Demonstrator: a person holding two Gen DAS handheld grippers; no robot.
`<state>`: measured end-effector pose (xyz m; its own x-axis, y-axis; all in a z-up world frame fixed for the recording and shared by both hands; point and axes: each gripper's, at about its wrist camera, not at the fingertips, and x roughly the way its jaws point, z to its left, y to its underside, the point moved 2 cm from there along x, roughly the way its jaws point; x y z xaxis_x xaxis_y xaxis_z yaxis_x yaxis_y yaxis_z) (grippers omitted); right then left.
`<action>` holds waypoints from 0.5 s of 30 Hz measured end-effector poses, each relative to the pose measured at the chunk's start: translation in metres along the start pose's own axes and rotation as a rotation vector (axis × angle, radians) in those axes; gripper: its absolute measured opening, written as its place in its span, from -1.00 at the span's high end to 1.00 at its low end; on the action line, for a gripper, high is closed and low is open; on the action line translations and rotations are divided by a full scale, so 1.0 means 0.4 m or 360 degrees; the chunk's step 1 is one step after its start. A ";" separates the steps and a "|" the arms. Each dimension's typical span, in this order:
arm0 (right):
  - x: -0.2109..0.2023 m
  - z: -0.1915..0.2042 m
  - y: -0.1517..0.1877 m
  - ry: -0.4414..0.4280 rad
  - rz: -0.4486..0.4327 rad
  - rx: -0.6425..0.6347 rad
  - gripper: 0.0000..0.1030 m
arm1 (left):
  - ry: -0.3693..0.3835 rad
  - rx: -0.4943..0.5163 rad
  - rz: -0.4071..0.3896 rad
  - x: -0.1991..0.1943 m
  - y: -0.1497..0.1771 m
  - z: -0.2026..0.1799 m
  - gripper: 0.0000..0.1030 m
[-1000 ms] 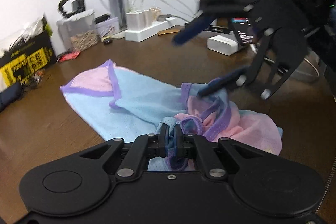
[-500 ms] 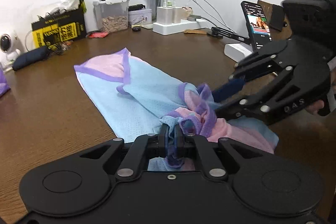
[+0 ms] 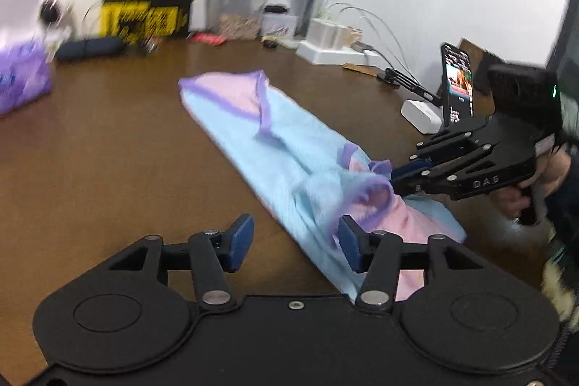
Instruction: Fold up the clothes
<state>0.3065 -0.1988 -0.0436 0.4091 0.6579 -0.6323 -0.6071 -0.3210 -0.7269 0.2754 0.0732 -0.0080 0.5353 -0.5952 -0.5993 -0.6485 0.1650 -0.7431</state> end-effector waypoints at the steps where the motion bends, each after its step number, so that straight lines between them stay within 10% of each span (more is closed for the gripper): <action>1: 0.005 -0.005 -0.001 0.0002 0.0000 -0.0003 0.71 | 0.0053 -0.0034 -0.0012 -0.008 -0.002 -0.004 0.00; 9: 0.002 0.001 0.003 0.0024 -0.0014 -0.0020 0.70 | 0.0001 0.0216 0.0012 0.091 -0.016 -0.117 -0.24; 12: 0.000 -0.001 0.005 0.0021 -0.0009 -0.0024 0.69 | 0.0063 0.0136 0.0060 0.128 -0.027 -0.110 0.55; 15: -0.019 0.000 -0.005 -0.0032 -0.0044 -0.0016 0.71 | 0.0200 -0.0036 0.0050 0.120 -0.046 -0.093 0.79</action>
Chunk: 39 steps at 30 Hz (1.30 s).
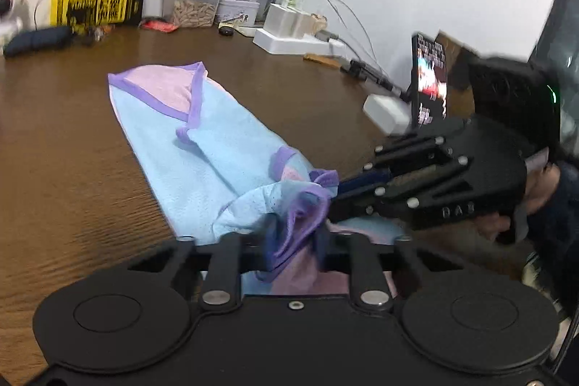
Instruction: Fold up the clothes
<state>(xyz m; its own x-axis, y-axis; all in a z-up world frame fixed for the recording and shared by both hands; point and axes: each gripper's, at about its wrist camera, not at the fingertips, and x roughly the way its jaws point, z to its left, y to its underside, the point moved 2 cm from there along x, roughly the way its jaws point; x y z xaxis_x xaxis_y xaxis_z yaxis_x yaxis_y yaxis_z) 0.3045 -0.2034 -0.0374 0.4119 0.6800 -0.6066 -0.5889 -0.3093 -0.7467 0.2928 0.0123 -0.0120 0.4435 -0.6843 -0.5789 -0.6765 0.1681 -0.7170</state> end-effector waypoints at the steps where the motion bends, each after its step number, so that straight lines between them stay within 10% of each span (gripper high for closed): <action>1: -0.010 0.001 -0.006 -0.0036 -0.0021 0.0004 0.71 | 0.0074 -0.0072 -0.0014 -0.009 -0.008 0.004 0.79; 8: 0.026 -0.042 -0.037 -0.0070 0.0080 0.0021 0.66 | 0.0016 -0.0305 0.0064 0.047 -0.024 0.083 0.77; 11: 0.039 -0.045 -0.038 -0.0017 0.0092 0.0000 0.30 | 0.0008 -0.0287 0.0041 0.056 -0.011 0.098 0.76; 14: 0.008 -0.014 -0.030 0.0183 0.0033 -0.0177 -0.33 | -0.0012 -0.0271 0.0033 0.050 -0.005 0.102 0.74; 22: -0.130 0.167 0.068 0.0167 -0.0161 -0.0813 -0.37 | -0.0025 -0.0287 0.0007 0.045 -0.003 0.099 0.73; 27: -0.092 0.199 0.117 0.0131 -0.0051 -0.0894 -0.32 | -0.0081 -0.0238 0.0032 0.045 -0.017 0.081 0.55; 32: -0.048 0.169 0.123 0.0127 0.0010 -0.0786 0.34 | -0.0237 -0.0028 -0.0034 0.008 -0.035 0.017 -0.02; 36: -0.070 0.141 0.109 0.0038 -0.0059 -0.0608 0.76 | -0.0530 0.0500 -0.0314 -0.091 -0.008 -0.136 -0.75; 39: -0.088 0.114 0.099 -0.0026 -0.0114 -0.0469 0.78 | -0.0577 0.0967 -0.0410 -0.118 0.072 -0.239 -0.79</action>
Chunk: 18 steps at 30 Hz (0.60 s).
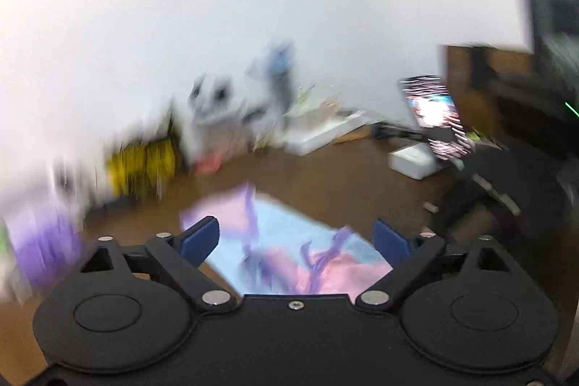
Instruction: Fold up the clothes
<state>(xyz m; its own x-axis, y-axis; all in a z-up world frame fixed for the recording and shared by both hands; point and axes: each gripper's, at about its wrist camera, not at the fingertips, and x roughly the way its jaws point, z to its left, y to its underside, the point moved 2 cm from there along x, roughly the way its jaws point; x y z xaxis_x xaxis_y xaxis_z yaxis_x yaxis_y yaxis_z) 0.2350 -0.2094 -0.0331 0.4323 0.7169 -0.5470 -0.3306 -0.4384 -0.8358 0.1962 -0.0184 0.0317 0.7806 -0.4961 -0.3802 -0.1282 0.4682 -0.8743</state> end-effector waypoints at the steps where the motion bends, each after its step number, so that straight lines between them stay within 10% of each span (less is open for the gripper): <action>1: -0.004 -0.008 0.000 -0.0028 -0.0017 0.0041 0.78 | 0.0044 0.0098 0.0061 -0.002 0.018 -0.036 -0.79; 8: -0.018 -0.026 -0.005 -0.0144 -0.0084 0.0174 0.78 | 0.0022 0.0284 0.0279 0.043 0.084 -0.122 -0.54; 11: -0.031 -0.028 -0.008 -0.0188 -0.0102 0.0215 0.78 | 0.0012 0.0273 0.0315 0.070 0.090 -0.123 -0.13; 13: -0.041 -0.023 -0.011 -0.0215 -0.0102 0.0220 0.79 | 0.0061 0.0222 0.0348 0.086 0.097 -0.110 0.49; 18: -0.060 0.028 -0.002 -0.0010 -0.0064 0.0028 0.43 | 0.0135 0.0154 0.0378 0.081 0.112 -0.089 0.74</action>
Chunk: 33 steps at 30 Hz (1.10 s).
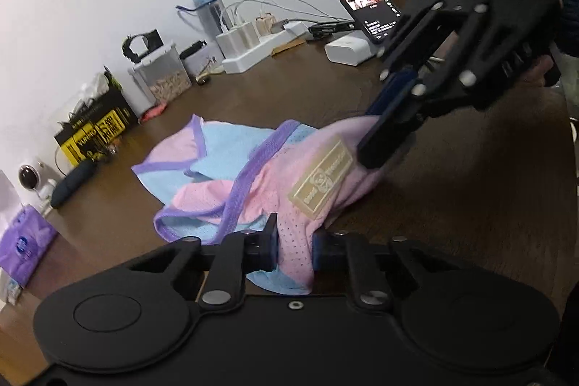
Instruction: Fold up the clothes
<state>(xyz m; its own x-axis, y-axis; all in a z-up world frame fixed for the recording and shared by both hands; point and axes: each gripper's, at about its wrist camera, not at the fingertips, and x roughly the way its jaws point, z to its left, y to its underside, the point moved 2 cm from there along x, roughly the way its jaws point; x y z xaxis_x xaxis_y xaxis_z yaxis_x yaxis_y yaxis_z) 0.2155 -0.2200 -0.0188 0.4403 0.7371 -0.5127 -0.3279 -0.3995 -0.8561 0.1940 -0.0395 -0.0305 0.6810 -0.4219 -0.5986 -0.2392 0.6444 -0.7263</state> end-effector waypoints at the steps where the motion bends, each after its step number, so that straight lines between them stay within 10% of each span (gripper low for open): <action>1: -0.007 0.023 0.004 0.0071 0.0013 -0.0106 0.31 | 0.0034 -0.0022 -0.0004 -0.009 0.001 0.001 0.75; 12: 0.017 0.130 0.024 0.0061 0.0078 -0.0438 0.12 | 0.0136 -0.0237 0.0028 -0.069 0.012 0.011 0.77; 16: 0.018 0.158 0.034 -0.0028 0.0212 -0.0441 0.82 | 0.0162 -0.0105 0.0018 -0.089 0.027 -0.041 0.77; 20: -0.017 0.177 0.049 -0.0115 0.0278 -0.0393 0.52 | 0.0184 -0.0035 0.0017 -0.128 0.059 -0.113 0.78; 29: 0.004 0.159 -0.094 -0.0215 -0.0061 -0.0284 -0.09 | 0.0058 0.0001 -0.0003 -0.159 0.083 -0.168 0.77; 32: 0.140 0.166 -0.103 -0.0208 0.0085 -0.0369 -0.05 | 0.0039 0.0005 0.0002 -0.160 0.083 -0.170 0.77; 33: 0.173 0.161 -0.104 -0.0216 0.0125 -0.0359 0.25 | 0.0031 0.0009 0.0003 -0.161 0.083 -0.172 0.78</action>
<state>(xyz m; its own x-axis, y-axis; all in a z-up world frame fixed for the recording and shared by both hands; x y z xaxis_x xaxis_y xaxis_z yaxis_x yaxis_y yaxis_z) 0.2057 -0.1173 -0.0144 0.2996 0.7593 -0.5776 -0.1555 -0.5584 -0.8148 0.0945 -0.0348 -0.0395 0.6668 -0.4330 -0.6065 -0.2366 0.6488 -0.7233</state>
